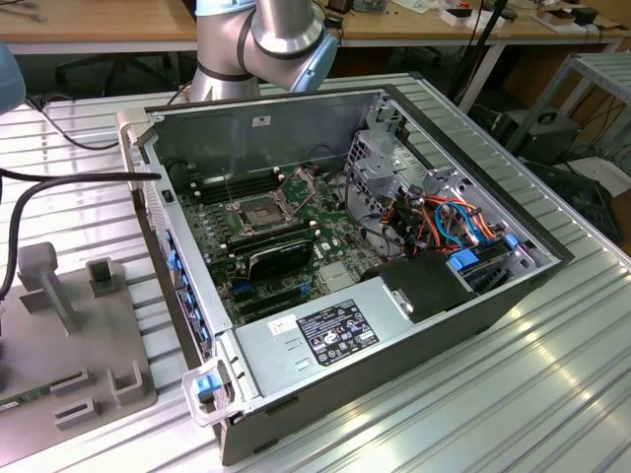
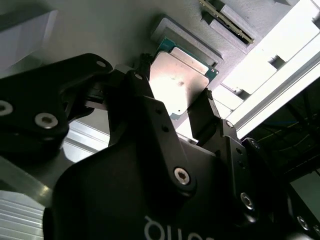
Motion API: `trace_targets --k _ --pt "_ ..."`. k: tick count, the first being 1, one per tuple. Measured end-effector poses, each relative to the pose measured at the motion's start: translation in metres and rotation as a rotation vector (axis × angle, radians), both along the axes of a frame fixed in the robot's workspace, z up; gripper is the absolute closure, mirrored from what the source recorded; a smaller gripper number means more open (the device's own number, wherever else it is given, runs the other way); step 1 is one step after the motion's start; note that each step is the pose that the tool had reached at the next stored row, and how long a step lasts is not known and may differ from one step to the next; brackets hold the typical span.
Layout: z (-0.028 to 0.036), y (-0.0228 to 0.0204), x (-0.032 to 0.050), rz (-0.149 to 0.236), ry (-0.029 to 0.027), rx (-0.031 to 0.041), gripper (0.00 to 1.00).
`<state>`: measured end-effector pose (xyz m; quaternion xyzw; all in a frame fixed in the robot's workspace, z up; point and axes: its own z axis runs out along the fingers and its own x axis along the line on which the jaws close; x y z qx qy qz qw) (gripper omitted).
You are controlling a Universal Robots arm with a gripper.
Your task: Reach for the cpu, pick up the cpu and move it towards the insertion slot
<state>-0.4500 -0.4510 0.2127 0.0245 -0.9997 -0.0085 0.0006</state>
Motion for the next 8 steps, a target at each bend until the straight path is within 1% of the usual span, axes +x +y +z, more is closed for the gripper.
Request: trace_targets --k 4,8 --pt "0.0026 0.0 0.0 0.0 0.0 0.0 0.45" --pt "0.003 0.0 0.0 0.0 -0.0001 0.0004 0.45"
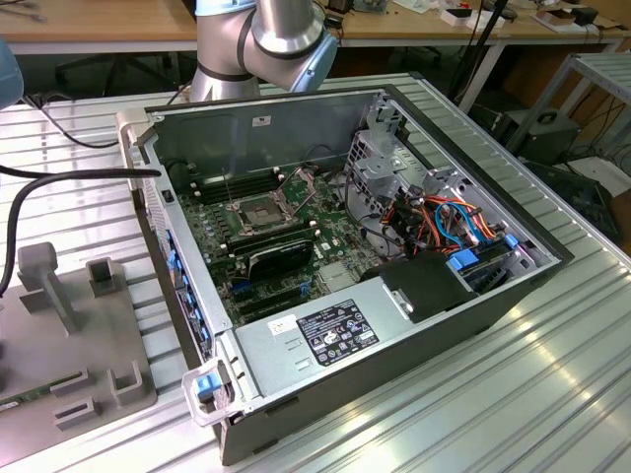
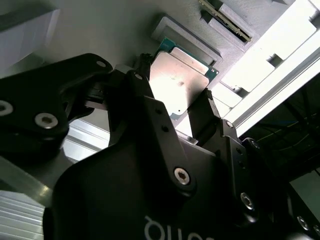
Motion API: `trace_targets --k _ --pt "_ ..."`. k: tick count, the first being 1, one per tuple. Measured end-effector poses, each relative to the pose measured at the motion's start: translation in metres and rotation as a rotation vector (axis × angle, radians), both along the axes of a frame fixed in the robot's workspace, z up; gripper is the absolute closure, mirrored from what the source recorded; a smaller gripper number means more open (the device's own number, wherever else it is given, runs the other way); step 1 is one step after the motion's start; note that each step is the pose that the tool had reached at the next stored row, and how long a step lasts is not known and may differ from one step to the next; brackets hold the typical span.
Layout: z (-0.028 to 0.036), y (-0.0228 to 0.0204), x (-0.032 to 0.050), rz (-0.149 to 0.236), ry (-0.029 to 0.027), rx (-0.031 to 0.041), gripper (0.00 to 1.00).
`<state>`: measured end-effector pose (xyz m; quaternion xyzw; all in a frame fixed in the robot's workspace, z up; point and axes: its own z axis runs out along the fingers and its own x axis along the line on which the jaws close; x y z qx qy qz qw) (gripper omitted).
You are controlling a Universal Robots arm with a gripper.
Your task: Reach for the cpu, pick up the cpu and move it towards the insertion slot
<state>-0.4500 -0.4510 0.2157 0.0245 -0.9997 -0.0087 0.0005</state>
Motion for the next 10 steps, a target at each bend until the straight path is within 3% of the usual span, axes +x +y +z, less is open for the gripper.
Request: trace_targets --k 5,10 --pt "0.0033 0.0 0.0 0.0 0.0 0.0002 0.45" --pt "0.0157 0.0 0.0 0.0 0.0001 0.0003 0.45"
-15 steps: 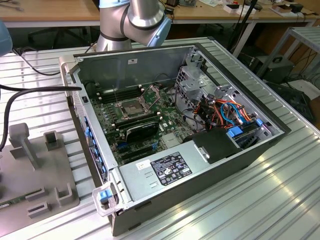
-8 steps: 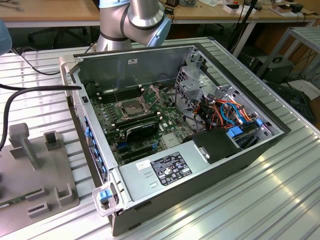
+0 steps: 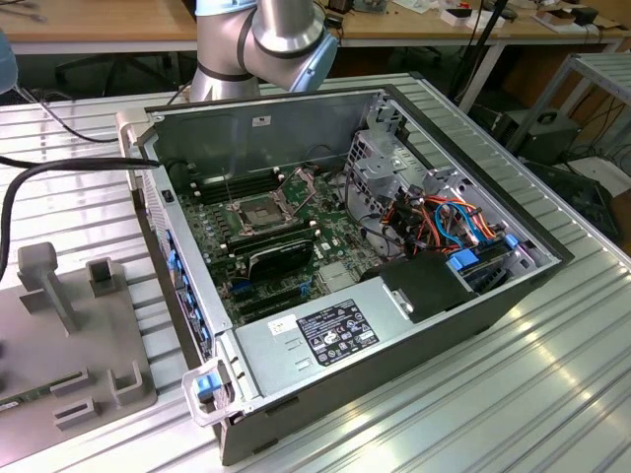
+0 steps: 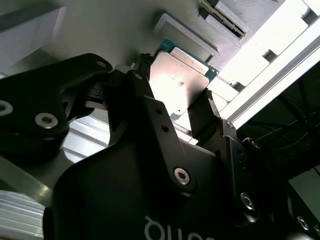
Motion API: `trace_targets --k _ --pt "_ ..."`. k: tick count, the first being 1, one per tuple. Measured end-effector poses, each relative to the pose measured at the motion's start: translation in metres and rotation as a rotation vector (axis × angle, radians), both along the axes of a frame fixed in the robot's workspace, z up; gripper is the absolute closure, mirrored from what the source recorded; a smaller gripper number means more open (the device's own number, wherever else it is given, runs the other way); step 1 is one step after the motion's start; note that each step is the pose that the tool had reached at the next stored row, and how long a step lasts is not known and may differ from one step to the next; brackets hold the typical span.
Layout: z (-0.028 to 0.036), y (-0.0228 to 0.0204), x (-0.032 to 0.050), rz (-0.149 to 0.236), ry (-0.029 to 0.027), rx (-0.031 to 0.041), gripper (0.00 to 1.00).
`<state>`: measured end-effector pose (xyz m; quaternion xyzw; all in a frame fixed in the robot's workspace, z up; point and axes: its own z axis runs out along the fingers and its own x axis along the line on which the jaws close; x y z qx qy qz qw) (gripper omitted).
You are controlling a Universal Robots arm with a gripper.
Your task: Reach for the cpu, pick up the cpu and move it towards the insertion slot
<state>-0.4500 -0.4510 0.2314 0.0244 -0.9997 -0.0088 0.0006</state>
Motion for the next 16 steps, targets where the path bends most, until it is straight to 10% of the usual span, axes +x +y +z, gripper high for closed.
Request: trace_targets --k 16 --pt "0.0417 0.0 0.0 0.0 0.0009 0.0 0.45"
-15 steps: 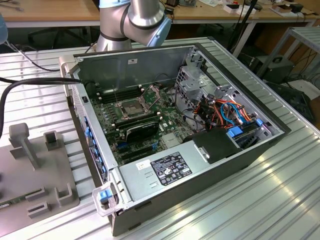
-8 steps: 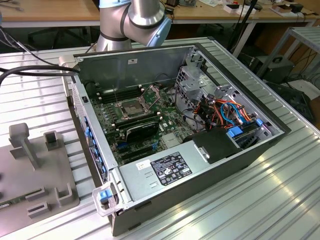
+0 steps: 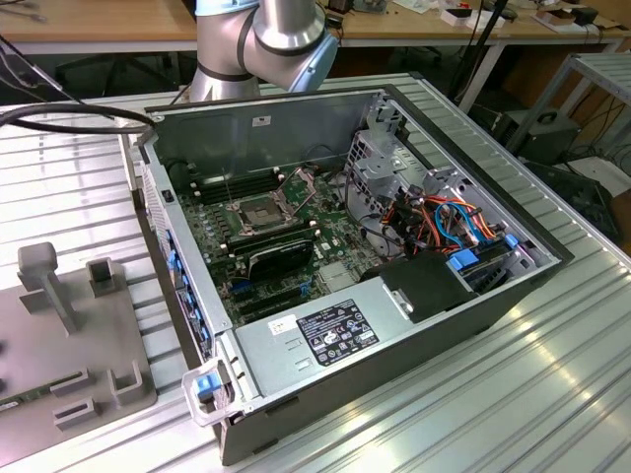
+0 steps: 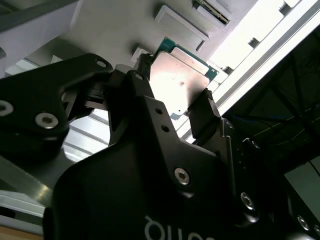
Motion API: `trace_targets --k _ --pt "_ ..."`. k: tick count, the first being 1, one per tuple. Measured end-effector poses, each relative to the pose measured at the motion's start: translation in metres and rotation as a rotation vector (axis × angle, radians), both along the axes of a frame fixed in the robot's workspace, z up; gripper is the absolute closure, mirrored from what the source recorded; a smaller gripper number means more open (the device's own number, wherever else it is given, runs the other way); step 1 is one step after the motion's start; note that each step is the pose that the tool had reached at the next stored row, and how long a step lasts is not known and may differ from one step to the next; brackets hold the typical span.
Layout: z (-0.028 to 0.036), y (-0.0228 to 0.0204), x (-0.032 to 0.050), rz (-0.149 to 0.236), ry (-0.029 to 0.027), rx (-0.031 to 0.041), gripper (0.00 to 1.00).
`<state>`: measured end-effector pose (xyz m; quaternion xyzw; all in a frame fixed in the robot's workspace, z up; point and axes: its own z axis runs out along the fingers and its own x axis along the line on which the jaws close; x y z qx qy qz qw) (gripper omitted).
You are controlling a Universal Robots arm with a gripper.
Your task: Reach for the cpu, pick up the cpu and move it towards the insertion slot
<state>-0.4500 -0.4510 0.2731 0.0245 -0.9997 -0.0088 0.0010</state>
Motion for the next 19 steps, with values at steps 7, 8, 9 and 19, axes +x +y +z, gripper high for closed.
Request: trace_targets --k 7,8,9,19 --pt "0.0244 0.0 0.0 0.0 0.0008 0.0 0.45" --pt "0.0278 0.0 0.0 0.0 0.0009 0.0001 0.45" --pt "0.0304 0.0 0.0 0.0 0.001 0.0 0.45" --pt "0.0719 0.0 0.0 0.0 0.0019 0.0 0.45"
